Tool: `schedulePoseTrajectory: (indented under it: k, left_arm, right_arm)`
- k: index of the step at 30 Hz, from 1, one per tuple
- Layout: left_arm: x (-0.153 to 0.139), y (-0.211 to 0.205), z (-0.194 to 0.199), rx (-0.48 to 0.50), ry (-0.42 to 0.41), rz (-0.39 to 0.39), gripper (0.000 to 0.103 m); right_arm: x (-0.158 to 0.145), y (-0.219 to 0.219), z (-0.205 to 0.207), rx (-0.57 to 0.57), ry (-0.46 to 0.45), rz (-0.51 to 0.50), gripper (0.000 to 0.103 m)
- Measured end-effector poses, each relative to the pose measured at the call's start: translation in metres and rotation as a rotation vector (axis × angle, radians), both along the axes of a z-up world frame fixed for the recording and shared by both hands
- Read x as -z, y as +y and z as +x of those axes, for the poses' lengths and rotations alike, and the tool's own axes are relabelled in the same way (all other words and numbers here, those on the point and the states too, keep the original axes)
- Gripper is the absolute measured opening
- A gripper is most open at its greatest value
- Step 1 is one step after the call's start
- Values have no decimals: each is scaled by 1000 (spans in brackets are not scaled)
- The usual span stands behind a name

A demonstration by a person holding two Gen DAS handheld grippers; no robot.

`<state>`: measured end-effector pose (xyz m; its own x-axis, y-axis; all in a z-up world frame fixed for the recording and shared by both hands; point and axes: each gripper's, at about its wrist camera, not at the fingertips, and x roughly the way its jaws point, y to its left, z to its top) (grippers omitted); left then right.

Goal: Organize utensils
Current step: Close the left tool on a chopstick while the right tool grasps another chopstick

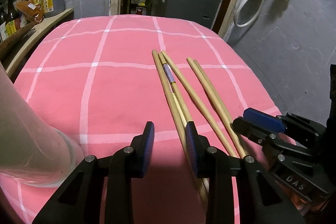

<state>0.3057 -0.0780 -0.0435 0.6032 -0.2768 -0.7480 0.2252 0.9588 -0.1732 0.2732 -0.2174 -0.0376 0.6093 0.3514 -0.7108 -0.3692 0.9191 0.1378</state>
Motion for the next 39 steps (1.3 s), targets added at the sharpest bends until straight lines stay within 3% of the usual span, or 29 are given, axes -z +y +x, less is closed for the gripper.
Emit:
schedulePoseTrajectory:
  k: [7, 18, 30, 32, 34, 39]
  left_arm:
    - [0, -1, 3, -2, 6, 3, 25]
    - [0, -2, 14, -8, 28, 6, 14]
    - [-1, -1, 26, -28, 58, -21, 13]
    - [-1, -3, 26, -32, 61, -15, 13]
    - [-2, -2, 27, -36, 69, -18, 7]
    - [-4, 3, 22, -42, 100, -48, 5]
  right_arm:
    - [2, 4, 6, 8, 24, -18, 22]
    - [8, 9, 36, 14, 79, -23, 20]
    - [8, 13, 59, 32, 125, -2, 20]
    - [8, 13, 59, 44, 126, -11, 13]
    - [9, 7, 59, 49, 147, 37, 9]
    - [10, -8, 52, 80, 171, 134, 5]
